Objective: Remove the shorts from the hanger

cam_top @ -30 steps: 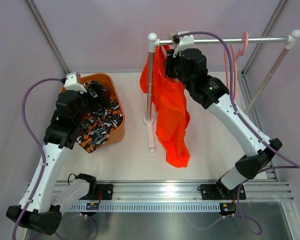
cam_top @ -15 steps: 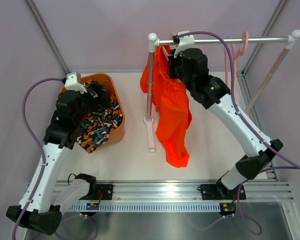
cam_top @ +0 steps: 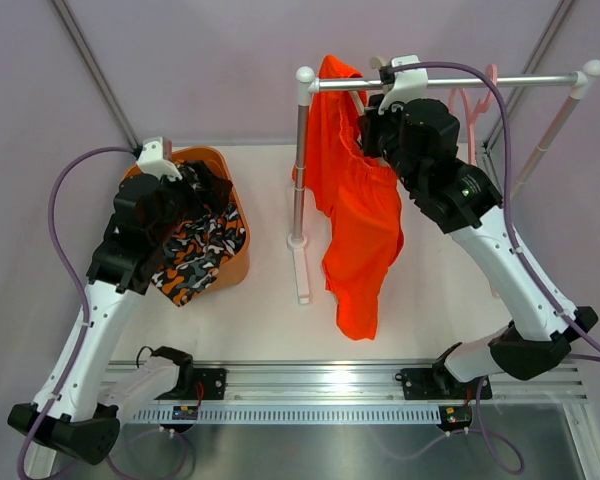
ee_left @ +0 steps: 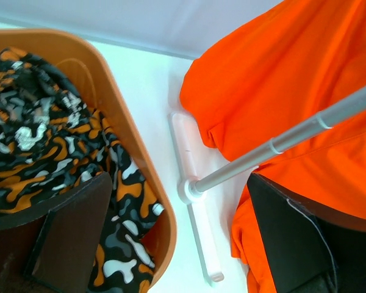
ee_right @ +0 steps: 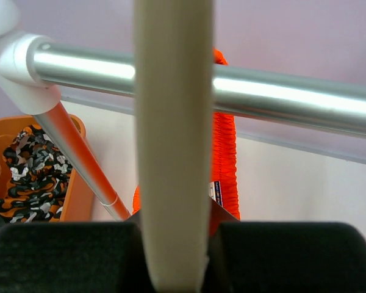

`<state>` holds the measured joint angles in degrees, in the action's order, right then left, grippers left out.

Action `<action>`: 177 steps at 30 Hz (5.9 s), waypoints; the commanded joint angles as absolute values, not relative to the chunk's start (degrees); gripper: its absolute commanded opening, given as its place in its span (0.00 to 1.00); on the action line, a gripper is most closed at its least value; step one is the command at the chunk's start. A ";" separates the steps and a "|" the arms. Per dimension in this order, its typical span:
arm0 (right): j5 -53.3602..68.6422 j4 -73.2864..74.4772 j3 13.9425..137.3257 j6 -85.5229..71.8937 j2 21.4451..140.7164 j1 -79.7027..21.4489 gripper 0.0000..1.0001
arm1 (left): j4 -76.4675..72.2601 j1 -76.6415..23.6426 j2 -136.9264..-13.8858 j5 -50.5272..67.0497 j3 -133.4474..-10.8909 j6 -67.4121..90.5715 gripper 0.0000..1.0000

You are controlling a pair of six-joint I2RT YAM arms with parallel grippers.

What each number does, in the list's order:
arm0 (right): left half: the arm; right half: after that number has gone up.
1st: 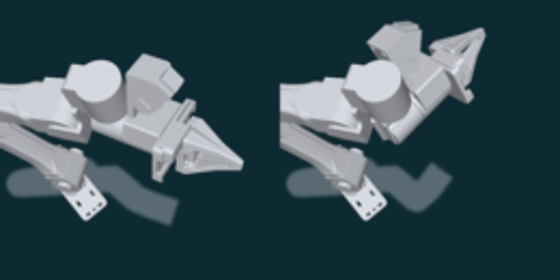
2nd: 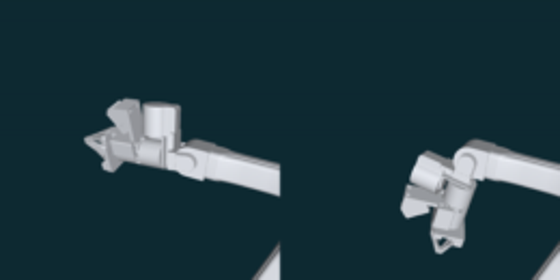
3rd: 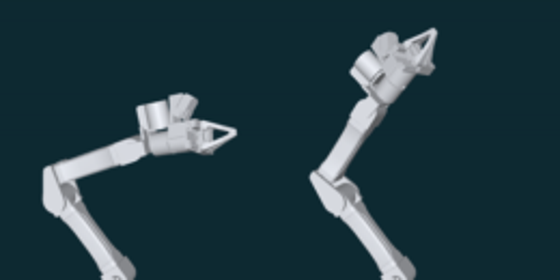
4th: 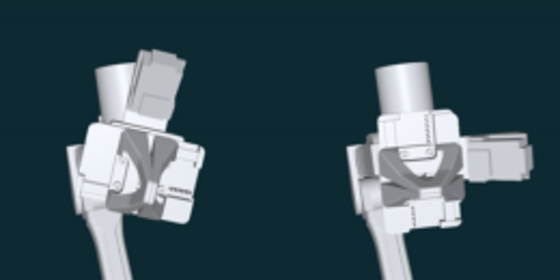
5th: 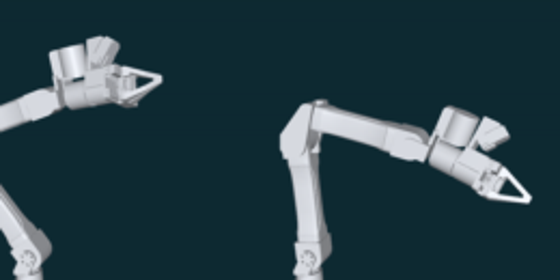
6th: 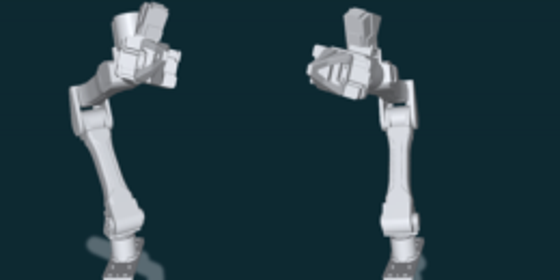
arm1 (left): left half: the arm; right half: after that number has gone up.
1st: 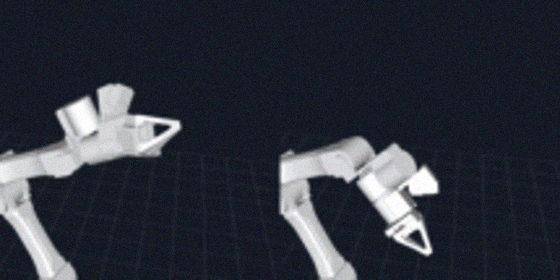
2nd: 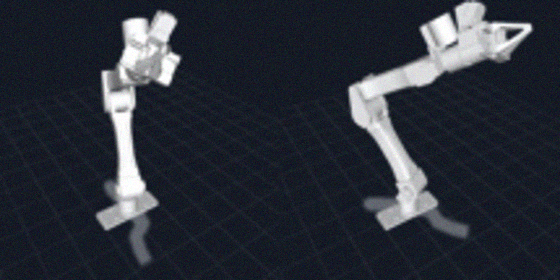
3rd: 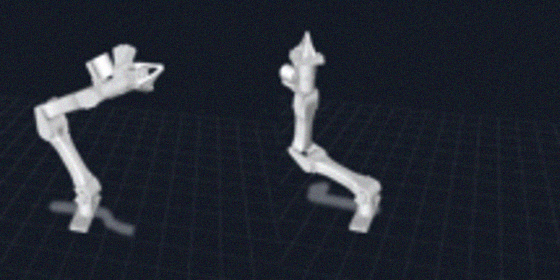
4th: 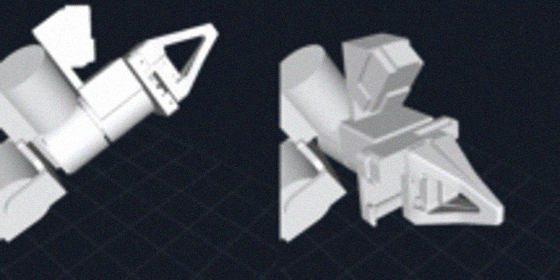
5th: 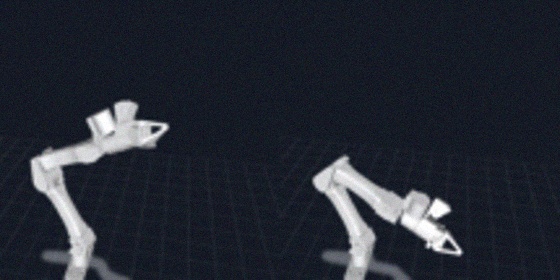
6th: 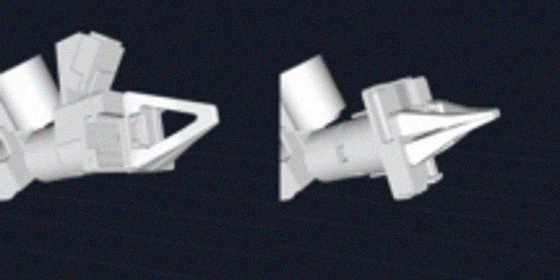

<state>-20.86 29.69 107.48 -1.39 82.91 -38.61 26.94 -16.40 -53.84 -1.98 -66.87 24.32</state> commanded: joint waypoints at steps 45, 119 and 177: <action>-19.42 46.76 95.10 -7.21 61.96 -38.23 0.00 | 15.38 -60.03 -91.05 -25.93 -102.04 26.54 0.95; -15.55 52.91 93.08 -8.35 51.07 -38.32 0.00 | 21.01 -46.67 -112.67 -25.42 -117.69 19.07 0.00; -30.50 38.49 97.29 -7.38 64.16 -38.32 0.00 | 2.15 -80.95 -63.19 -45.34 -104.39 -42.07 0.00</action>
<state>-28.05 39.72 94.80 -7.90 64.69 -38.28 19.18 -81.60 -63.11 -34.06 -98.04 -28.49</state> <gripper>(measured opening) 0.139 0.023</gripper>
